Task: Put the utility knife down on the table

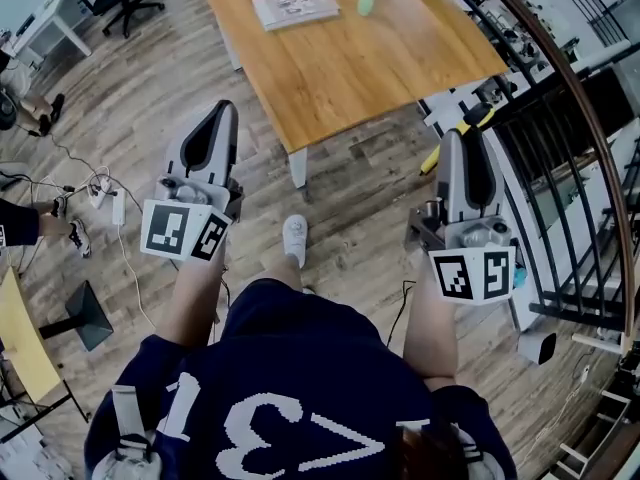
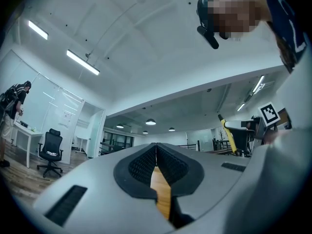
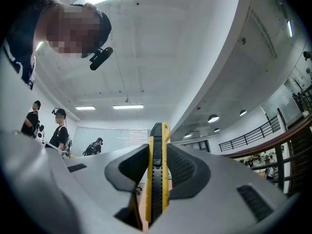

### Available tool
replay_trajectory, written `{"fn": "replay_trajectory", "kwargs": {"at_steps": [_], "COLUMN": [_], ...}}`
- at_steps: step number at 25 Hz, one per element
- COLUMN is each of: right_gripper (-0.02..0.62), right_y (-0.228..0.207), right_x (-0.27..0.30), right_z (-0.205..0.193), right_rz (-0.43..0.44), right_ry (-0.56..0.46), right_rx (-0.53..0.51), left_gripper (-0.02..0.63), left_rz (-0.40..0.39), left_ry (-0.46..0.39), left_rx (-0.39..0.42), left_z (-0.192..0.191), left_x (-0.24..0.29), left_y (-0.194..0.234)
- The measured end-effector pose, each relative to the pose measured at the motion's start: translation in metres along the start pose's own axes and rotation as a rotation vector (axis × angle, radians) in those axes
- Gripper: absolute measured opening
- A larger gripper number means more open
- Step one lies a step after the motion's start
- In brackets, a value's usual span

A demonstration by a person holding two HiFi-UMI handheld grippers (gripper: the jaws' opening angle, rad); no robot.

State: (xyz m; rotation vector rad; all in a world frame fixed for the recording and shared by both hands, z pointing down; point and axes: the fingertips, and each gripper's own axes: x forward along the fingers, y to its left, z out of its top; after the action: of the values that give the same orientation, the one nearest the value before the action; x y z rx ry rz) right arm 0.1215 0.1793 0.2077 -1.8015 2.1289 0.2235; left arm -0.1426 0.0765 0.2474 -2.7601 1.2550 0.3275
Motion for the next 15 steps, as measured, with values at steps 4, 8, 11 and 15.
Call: {"fn": "replay_trajectory", "kwargs": {"at_steps": [4,8,11,15], "right_gripper": [0.126,0.126,0.126,0.126], "right_y": [-0.016,-0.028,-0.033,-0.04], "right_x": [0.063,0.12,0.154,0.187], "right_z": [-0.013,-0.024,-0.033,-0.043], "right_rz": [0.014,0.022,0.023,0.03], "right_ry": [0.0,-0.006,-0.007,0.007], "right_rx": [-0.003,-0.001,0.005,0.003], "left_gripper": [0.015,0.015,0.015,0.015], "left_rz": [-0.001,-0.003,0.001,0.012], "left_ry": [-0.003,-0.005,-0.004,0.012], "left_rx": [-0.009,-0.009,-0.014,-0.025], "left_z": [-0.01,-0.014,-0.017,-0.026], "left_x": [0.053,0.098,0.123,0.149], "left_y": [0.036,0.071,0.094,0.116]}}
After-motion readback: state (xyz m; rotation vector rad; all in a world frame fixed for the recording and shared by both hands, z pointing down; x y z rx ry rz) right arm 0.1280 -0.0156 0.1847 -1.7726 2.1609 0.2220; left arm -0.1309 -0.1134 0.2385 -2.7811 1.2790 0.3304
